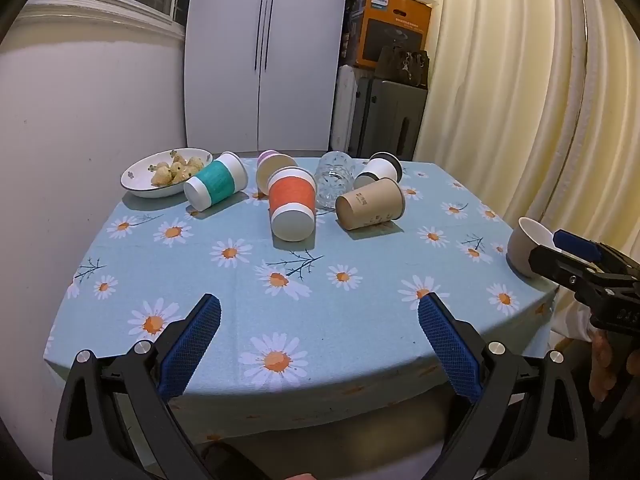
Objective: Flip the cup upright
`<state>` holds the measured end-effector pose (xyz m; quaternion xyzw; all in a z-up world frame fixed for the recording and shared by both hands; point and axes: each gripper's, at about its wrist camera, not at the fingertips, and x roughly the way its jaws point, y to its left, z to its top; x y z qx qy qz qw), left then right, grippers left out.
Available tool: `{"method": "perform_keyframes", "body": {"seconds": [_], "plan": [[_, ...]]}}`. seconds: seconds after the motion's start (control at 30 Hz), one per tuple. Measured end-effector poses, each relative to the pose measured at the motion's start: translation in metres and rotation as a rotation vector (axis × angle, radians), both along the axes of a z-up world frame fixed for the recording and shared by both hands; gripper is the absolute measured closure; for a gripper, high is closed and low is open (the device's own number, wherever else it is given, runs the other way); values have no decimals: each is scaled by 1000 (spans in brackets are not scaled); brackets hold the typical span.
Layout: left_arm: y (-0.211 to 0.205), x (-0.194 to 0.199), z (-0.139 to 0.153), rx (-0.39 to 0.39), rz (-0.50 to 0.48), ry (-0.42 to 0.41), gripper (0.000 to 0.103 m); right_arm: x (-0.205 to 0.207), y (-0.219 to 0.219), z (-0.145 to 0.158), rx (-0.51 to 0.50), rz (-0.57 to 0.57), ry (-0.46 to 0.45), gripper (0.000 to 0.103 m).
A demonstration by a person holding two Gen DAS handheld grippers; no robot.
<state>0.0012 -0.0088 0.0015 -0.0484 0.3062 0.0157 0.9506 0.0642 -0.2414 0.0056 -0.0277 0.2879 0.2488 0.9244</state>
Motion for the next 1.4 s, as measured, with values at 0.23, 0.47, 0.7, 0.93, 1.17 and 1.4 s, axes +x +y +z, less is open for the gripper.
{"method": "perform_keyframes", "body": {"seconds": [0.23,0.47,0.7,0.93,1.17,1.4], "plan": [[4,-2,-4,-10,-5,1,6,2,0,1,-3,-1,6,4],[2,1,-7,-19,-6,15,6,4,2,-3,-15,-2,14,4],[4,1,-7,-26,1,14,6,4,2,-5,-15,0,13,4],[7,1,-6,-34,-1,12,6,5,3,-5,-23,0,16,4],[6,1,-6,-31,-2,13,6,1,9,-5,-50,7,-7,4],[7,1,-6,-29,-3,15,6,-1,10,-4,-63,11,-10,4]]}}
